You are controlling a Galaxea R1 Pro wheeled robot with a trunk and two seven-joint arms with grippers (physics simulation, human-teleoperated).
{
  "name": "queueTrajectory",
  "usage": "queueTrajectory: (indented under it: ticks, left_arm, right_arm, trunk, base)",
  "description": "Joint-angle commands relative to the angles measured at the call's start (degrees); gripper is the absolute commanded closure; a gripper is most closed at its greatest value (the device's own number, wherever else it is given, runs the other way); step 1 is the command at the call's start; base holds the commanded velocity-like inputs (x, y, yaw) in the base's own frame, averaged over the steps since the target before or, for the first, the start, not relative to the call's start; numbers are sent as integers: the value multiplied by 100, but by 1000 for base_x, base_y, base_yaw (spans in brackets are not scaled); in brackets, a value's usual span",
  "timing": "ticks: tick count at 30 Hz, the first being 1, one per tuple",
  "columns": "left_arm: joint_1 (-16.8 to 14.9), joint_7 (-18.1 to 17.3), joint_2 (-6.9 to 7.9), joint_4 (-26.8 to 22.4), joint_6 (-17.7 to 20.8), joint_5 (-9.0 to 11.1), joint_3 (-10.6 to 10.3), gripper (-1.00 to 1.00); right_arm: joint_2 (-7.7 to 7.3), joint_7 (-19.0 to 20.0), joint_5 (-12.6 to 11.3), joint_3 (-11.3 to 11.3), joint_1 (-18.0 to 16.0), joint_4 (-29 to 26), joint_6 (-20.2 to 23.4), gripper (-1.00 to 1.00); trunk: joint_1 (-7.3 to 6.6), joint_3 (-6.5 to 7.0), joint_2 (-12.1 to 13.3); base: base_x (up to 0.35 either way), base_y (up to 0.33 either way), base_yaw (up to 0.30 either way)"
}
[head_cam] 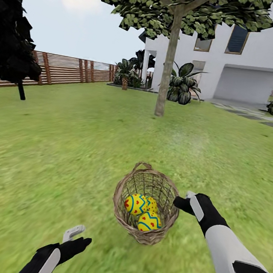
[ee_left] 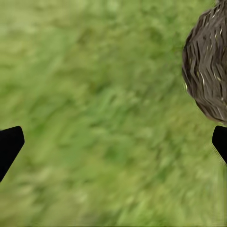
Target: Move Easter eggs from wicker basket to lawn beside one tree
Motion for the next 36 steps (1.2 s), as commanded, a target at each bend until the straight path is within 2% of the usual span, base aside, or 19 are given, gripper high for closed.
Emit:
queueTrajectory:
  ticks: [1, 9, 13, 17, 19, 21, 25, 27, 29, 32, 35, 36]
  left_arm:
    - [-2, 2, -6, -7, 39, 40, 23, -100]
    - [-2, 0, -5, -7, 39, 40, 25, -100]
    - [-2, 2, -5, -8, 39, 40, 23, -100]
    - [-2, 2, -5, -5, 39, 40, 26, -100]
    - [-2, 1, -11, -5, 39, 40, 27, -100]
    - [-2, 1, -13, -9, 39, 40, 27, -100]
    - [-2, -1, -24, -7, 39, 40, 27, -100]
    - [-2, -1, -23, -10, 39, 40, 27, -100]
    - [-1, -1, -23, -7, 39, 40, 27, -100]
    - [-2, -1, -26, -7, 39, 40, 27, -100]
    - [-2, -1, -30, -9, 39, 40, 27, -100]
    - [-2, 0, -31, -7, 39, 40, 27, -100]
  right_arm:
    - [1, -48, -124, -15, -4, -19, 22, 100]
    - [-14, -48, -159, -31, -4, -34, 54, 100]
    - [-64, -52, -414, -33, -4, -30, 60, 100]
    - [-67, -62, -478, -27, 10, -34, 71, 100]
    - [-66, -149, -468, -8, 12, -35, 102, 100]
    - [-64, -361, -447, 33, 15, -116, 341, 100]
    - [-60, -506, -423, 85, 85, -838, 566, 100]
    - [-51, -523, -389, 94, 290, -1351, 926, 100]
    - [-23, -534, -311, 97, 643, -2151, 1253, 100]
    - [0, -531, 16, 94, 1105, -3202, 1733, 100]
    - [23, -531, 348, 95, 1412, -3815, 1852, 100]
    - [69, -529, 698, 103, 1699, -4311, 1998, 100]
  trunk:
    - [2, -6, -3]
    - [2, -6, -3]
    - [2, -6, -3]
    - [2, -6, -3]
    - [2, -6, -3]
    - [2, -6, -3]
    - [2, -6, -3]
    - [2, -6, -3]
    - [2, -6, -3]
    - [2, -6, -3]
    - [2, -6, -3]
    - [2, -6, -3]
  base:
    - [333, 0, -264]
    - [332, 0, -266]
    - [332, 0, -259]
    - [332, 0, -70]
    - [332, 0, -11]
    - [332, 0, -4]
    - [332, 0, -1]
    - [333, 0, 0]
    - [333, 0, 0]
    - [332, 0, 0]
    - [332, 0, 0]
    - [332, 0, 0]
